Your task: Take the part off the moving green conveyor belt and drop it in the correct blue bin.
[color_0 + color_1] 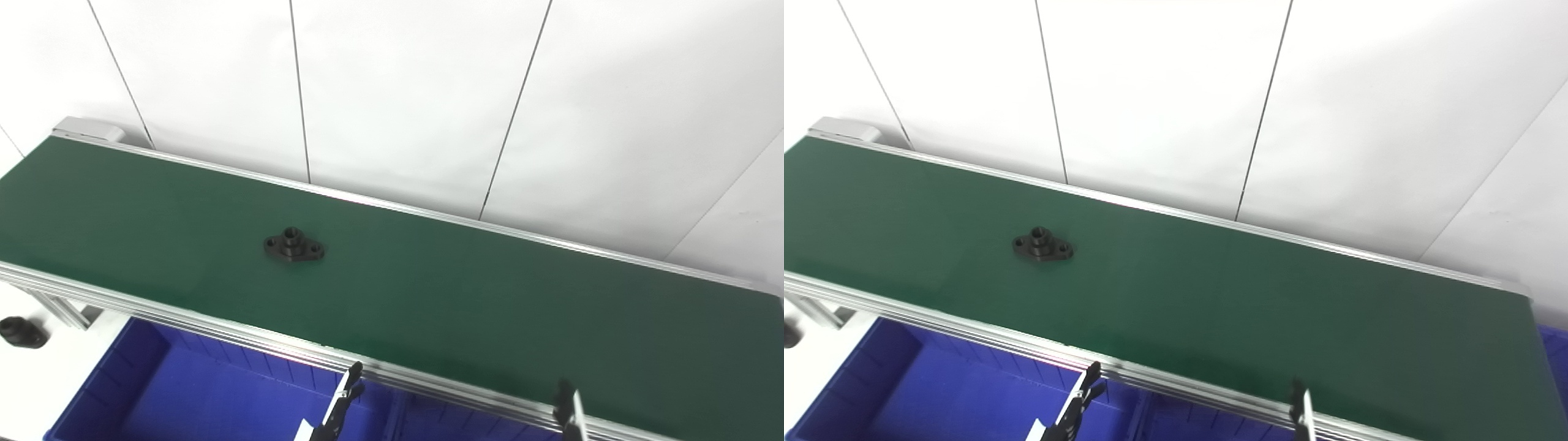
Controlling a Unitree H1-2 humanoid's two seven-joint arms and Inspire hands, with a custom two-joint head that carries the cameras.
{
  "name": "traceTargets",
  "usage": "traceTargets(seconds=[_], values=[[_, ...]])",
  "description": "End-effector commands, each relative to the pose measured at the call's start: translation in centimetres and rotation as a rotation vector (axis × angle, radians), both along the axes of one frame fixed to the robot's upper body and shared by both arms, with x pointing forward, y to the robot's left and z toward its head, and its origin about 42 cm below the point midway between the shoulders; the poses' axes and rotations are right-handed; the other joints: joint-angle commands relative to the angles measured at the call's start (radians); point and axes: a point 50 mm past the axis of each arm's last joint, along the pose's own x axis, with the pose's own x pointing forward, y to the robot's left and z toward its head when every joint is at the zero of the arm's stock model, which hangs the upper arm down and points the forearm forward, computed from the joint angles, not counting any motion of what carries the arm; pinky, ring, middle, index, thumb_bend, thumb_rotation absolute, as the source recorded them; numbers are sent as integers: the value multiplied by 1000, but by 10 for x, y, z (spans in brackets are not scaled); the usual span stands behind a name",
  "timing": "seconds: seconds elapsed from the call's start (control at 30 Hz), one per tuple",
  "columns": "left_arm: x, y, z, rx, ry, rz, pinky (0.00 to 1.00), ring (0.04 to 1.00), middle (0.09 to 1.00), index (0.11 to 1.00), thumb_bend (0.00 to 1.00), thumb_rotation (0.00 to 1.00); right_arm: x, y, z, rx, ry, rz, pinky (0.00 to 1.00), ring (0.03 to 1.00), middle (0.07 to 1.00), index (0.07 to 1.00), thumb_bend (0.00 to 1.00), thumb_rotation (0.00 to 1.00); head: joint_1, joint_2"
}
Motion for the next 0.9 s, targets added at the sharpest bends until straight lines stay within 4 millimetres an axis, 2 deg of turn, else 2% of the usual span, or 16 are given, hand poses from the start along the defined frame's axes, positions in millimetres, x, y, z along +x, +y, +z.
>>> traceTargets(seconds=[0.0, 0.13, 0.3, 0.47, 0.57, 0.8, 0.87], values=[[2, 1, 0, 6, -9, -19, 1000, 963, 1000, 1000, 620, 945, 20, 7, 21, -1, -99, 13, 923, 980, 1000, 1000, 855, 676, 0, -1], [1, 3, 0, 25, -6, -20, 1000, 963, 1000, 1000, 637, 952, 61, 13, 44, -28, -176, 43, 920, 987, 1000, 1000, 877, 656, 0, 3], [-1, 3, 2, 9, -8, -28, 1000, 974, 1000, 1000, 631, 940, 100, 20, 66, -132, -224, 64, 898, 968, 1000, 1000, 919, 715, -5, 6], [-3, 2, 5, -1, -10, -35, 1000, 984, 1000, 1000, 619, 930, 141, 36, 90, -209, -233, 92, 869, 940, 982, 991, 900, 668, -14, 9], [-4, 1, 7, -6, 3, -37, 1000, 987, 1000, 1000, 630, 929, 163, 50, 103, -282, -225, 95, 850, 928, 973, 987, 906, 674, -13, 11], [-6, -3, 9, -9, 5, -41, 1000, 978, 1000, 1000, 659, 946, 208, 77, 111, -448, -205, 101, 783, 904, 952, 975, 972, 670, -7, 13], [-6, -3, 10, -9, 3, -44, 1000, 980, 1000, 1000, 654, 942, 215, 82, 112, -484, -201, 108, 778, 899, 948, 971, 980, 668, -4, 13]])
